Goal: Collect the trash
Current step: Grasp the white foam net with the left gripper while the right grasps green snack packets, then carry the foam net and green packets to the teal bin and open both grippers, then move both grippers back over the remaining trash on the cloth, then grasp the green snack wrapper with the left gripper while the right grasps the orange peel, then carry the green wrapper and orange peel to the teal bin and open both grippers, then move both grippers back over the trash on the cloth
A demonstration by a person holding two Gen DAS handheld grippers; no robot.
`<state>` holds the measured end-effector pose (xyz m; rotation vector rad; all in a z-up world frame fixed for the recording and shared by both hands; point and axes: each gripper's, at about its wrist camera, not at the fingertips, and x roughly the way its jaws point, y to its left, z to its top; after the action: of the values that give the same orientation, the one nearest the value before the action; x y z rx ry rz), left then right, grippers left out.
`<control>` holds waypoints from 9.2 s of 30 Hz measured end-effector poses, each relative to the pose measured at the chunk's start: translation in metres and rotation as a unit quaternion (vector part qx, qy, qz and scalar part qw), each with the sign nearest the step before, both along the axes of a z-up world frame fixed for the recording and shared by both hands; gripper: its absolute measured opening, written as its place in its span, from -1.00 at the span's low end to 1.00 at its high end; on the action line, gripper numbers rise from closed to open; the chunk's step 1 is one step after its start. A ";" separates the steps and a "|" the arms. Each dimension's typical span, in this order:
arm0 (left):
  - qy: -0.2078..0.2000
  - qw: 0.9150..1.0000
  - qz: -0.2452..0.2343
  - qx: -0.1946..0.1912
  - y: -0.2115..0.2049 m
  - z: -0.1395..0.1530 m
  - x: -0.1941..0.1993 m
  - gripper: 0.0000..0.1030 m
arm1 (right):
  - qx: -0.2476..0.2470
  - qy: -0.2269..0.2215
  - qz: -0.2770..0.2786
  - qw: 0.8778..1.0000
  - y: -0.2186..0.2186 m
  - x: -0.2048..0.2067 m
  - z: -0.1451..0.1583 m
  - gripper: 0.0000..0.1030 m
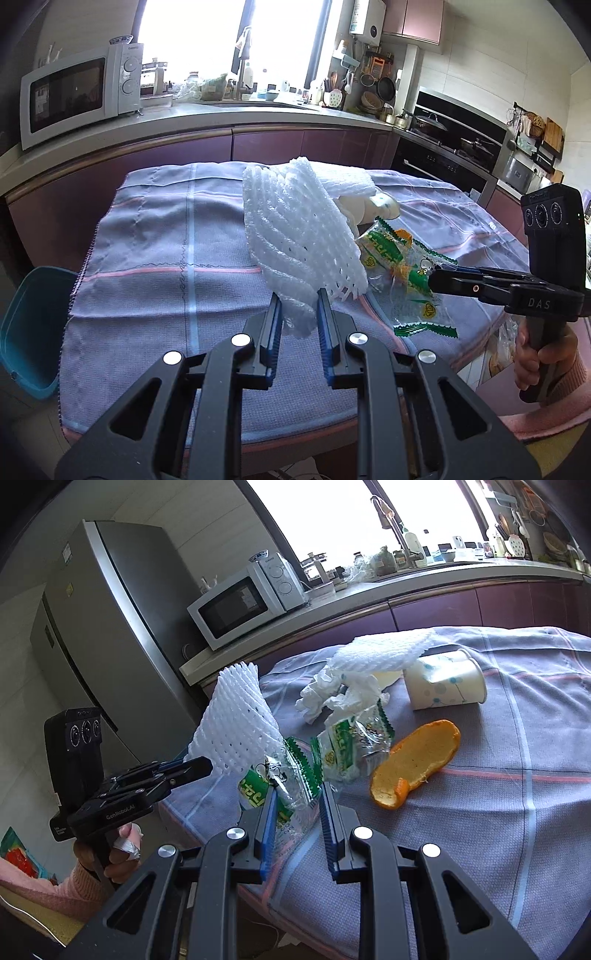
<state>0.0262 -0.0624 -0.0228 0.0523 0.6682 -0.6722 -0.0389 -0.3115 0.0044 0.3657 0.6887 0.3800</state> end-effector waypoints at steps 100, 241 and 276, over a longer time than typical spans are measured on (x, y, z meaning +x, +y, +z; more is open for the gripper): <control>-0.026 0.983 0.180 -0.009 0.136 0.002 0.026 -0.02 | -0.081 -0.054 0.145 0.985 0.182 0.101 0.030 -0.19; 0.068 0.944 0.311 -0.083 0.297 -0.038 0.087 -0.97 | -0.026 0.063 0.190 0.979 0.288 0.227 -0.007 -0.89; 0.005 0.979 0.192 -0.068 0.179 -0.026 0.056 -0.04 | -0.152 -0.019 -0.056 0.987 0.092 0.092 0.020 -0.23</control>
<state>0.0827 0.1171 -0.0488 -0.2028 0.6179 -0.3428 0.0533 -0.2195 0.0240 0.1058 0.6746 0.1705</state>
